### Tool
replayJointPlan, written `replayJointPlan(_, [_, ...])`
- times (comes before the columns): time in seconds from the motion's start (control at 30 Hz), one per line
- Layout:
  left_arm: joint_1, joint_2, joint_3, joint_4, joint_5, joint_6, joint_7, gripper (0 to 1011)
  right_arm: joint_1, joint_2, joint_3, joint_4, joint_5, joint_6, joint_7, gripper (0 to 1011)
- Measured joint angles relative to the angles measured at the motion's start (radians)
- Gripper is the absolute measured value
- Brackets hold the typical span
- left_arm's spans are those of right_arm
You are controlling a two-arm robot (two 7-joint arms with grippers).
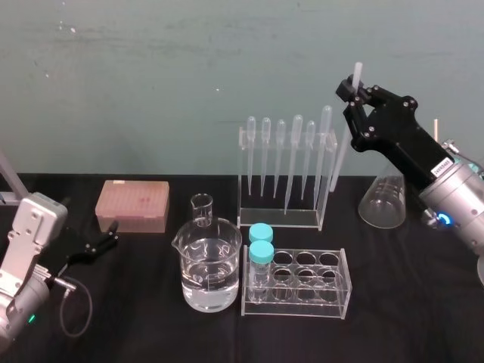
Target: Pick up the stirring rod with one hand, then place it down.
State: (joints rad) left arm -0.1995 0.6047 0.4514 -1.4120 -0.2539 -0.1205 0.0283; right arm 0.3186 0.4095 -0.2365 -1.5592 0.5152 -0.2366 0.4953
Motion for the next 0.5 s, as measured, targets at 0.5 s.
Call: replayJointPlan(0.5, [0.0, 0.0, 0.0, 0.0, 0.0, 0.0, 0.0, 1000, 0.007, 0.018, 0.014, 0.006, 0.002, 0.015, 0.019, 69])
